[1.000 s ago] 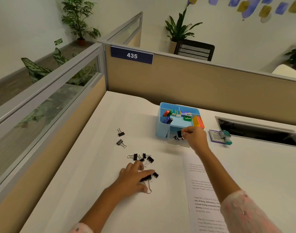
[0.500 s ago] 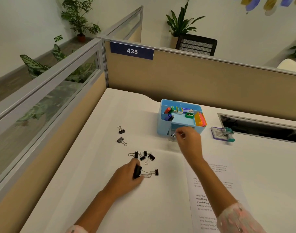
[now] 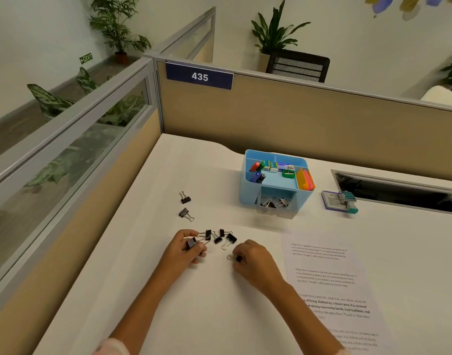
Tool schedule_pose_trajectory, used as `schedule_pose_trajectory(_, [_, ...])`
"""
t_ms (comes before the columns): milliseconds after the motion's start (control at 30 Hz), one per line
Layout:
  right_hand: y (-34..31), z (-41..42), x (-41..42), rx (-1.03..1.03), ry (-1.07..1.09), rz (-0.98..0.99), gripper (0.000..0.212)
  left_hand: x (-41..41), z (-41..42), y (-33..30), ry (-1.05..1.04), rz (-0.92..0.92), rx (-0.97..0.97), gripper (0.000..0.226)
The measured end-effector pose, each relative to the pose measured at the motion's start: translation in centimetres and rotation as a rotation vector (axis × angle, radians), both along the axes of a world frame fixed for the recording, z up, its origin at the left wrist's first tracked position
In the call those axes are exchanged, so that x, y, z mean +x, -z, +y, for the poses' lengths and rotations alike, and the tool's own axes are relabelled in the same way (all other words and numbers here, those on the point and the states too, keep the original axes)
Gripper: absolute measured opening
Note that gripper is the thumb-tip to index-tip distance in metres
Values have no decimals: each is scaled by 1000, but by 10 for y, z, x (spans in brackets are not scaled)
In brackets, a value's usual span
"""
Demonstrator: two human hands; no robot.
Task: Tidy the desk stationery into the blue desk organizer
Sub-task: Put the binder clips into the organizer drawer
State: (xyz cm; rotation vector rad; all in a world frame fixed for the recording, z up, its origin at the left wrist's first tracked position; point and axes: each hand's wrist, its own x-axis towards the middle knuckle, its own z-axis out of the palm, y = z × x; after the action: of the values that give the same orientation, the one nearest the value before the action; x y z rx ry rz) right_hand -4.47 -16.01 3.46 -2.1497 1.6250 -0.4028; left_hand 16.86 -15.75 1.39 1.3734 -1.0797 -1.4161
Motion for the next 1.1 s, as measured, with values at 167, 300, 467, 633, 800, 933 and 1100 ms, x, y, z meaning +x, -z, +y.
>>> schedule_pose_trajectory(167, [-11,-21,7,-111,66,-85,19,2,0,2,-71,83,0,16])
schedule_pose_trajectory(300, [-10,-36,13,-95,-15,-46,21,2,1,2,-95,85,-3,15])
schedule_pose_trajectory(467, [-10,-43,12,-48,-150,82,21,0,3,0,-121,91,-17,14])
schedule_pose_trajectory(633, [-16,-41,11,-2,-133,231,15,0,3,0,-122,80,-14,14])
schedule_pose_trajectory(800, [-23,-34,2,-8,-77,238,16,-1,3,0,-117,72,-10,17])
schedule_pose_trajectory(933, [-55,-55,-15,-145,69,109,14,-2,4,1,-66,66,9,28])
schedule_pose_trajectory(1100, [-92,-97,-55,-142,288,189,19,-8,0,0,-12,-114,28,22])
